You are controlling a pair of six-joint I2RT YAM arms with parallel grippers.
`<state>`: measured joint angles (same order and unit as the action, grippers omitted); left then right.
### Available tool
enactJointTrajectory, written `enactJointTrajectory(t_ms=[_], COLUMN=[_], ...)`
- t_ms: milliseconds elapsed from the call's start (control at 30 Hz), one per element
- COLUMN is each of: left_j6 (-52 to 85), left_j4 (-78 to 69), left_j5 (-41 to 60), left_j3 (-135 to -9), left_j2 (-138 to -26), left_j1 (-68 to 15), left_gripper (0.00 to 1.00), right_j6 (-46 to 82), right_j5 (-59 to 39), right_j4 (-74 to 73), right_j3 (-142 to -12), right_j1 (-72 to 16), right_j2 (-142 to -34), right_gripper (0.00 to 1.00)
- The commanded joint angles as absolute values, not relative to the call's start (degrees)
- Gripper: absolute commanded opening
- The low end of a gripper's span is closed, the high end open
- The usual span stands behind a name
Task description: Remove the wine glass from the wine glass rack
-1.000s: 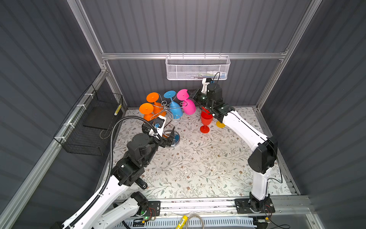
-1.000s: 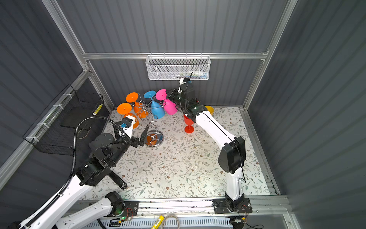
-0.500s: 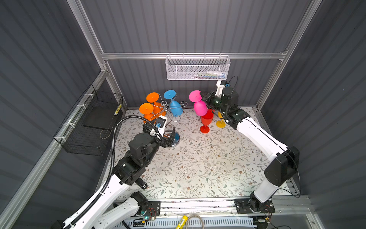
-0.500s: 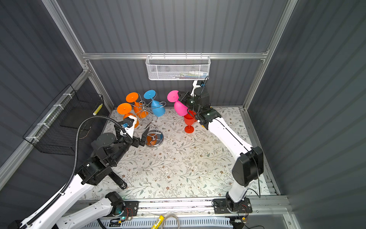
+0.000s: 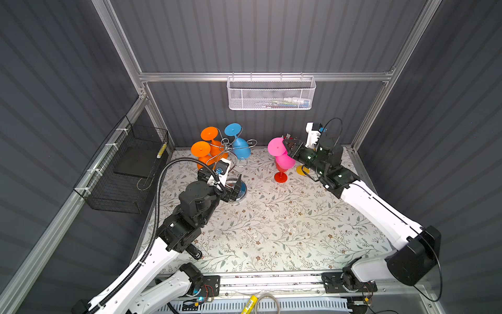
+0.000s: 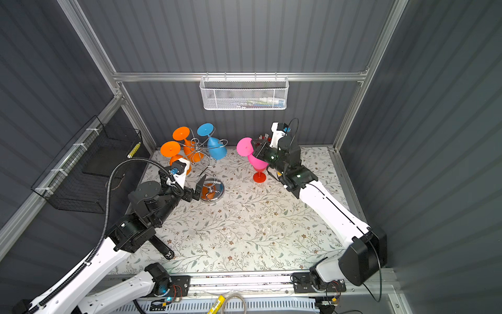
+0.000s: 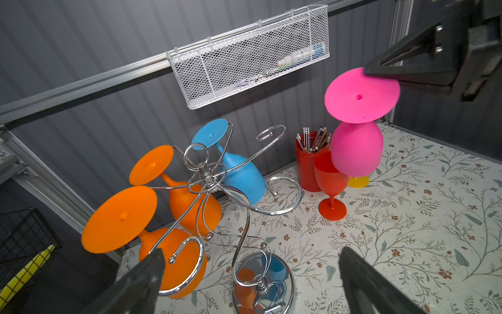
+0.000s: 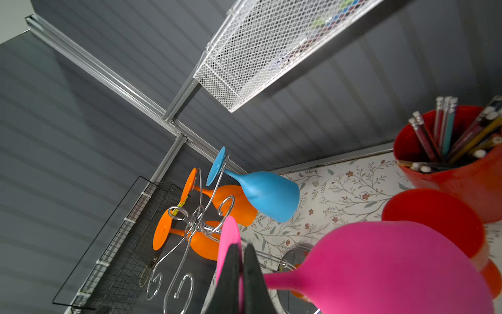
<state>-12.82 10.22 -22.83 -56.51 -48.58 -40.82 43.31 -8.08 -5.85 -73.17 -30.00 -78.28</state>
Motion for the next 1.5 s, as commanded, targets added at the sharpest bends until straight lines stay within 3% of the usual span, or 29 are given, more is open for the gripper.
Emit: enactJointTrajectory(t_ms=[0,367,1067,1200,1267,1467], left_j6=[-11.2,-0.5,42.7,39.0,29.9,8.9], left_j4=[10.0,17.8,34.4,30.4,23.9,23.1], left_j5=[-22.4,-20.9,-11.0,-7.9,-0.3,0.9], left_j3=[-58.1,-63.4,-62.6,-60.8,-58.9,-61.5], left_j2=[-49.0,-50.3,-48.1,-47.7,-47.7,-52.5], left_j1=[-40.5,-40.6,-40.6,-40.6,-40.6,-42.1], left_gripper=[1.0,1.0,0.89,0.9,0.89,0.89], right_j6=[35.0,23.0,7.4,8.9,10.6,17.3], right_j5=[-7.7,-11.3,-17.5,-16.0,-14.3,-12.1], right_j4=[-6.4,-12.6,-16.4,-16.0,-14.5,-4.9], right_j3=[-69.2,-55.5,-47.7,-47.9,-48.7,-55.8], right_j1=[-31.4,-33.6,-43.9,-44.1,-44.1,-43.8], right_j2=[-72.6,-61.2,-58.6,-58.9,-59.8,-64.5], right_gripper=[0.0,0.0,0.0,0.0,0.0,0.0])
